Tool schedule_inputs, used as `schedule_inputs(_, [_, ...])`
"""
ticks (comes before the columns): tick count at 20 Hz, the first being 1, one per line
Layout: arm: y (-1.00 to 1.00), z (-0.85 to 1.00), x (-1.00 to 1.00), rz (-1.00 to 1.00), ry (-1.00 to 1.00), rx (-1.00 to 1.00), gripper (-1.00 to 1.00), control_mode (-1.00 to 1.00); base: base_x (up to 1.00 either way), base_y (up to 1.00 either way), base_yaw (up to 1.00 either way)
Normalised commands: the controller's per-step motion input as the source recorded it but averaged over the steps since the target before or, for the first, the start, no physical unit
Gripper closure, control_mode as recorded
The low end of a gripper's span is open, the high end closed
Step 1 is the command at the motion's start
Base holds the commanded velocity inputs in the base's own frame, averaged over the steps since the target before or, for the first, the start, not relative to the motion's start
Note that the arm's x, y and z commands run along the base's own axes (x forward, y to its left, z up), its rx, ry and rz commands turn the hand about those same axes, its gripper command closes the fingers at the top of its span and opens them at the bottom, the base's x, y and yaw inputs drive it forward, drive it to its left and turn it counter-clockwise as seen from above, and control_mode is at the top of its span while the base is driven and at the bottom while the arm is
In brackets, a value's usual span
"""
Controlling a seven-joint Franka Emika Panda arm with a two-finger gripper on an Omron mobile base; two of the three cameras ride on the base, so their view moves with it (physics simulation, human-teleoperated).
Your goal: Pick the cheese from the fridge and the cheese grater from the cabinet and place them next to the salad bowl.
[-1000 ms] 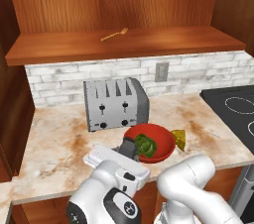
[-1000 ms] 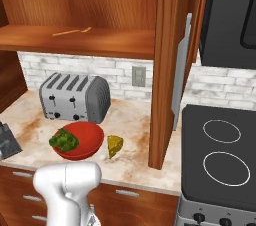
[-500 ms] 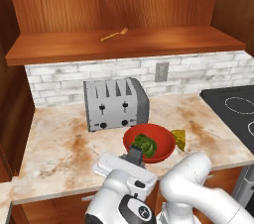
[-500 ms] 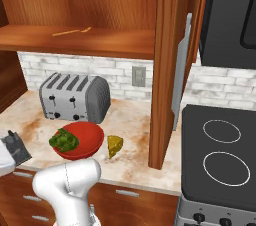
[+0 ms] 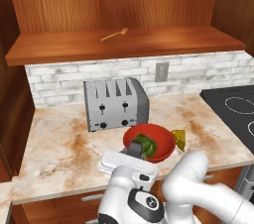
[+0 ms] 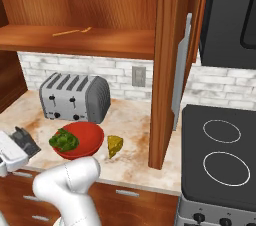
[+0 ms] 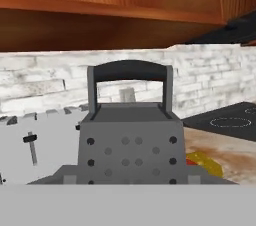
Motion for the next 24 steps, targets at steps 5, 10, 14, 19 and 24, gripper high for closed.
schedule_inputs(5, [0.00, -0.04, 0.46, 0.00, 0.01, 0.00, 1.00, -1.00, 0.00, 0.00, 0.00])
schedule_inputs(10, [0.25, -0.30, 0.24, 0.00, 0.01, 0.00, 1.00, -1.00, 0.00, 0.00, 0.00])
schedule_inputs(14, [0.34, -0.53, 0.19, 0.00, 0.00, 0.00, 1.00, -1.00, 0.00, 0.00, 0.00])
schedule_inputs(19, [0.15, -0.23, 0.41, -0.03, 0.00, 0.00, 1.00, -1.00, 0.00, 0.00, 0.00])
schedule_inputs(24, [0.24, -0.31, 0.30, -0.05, 0.01, 0.01, 1.00, -1.00, 0.00, 0.00, 0.00])
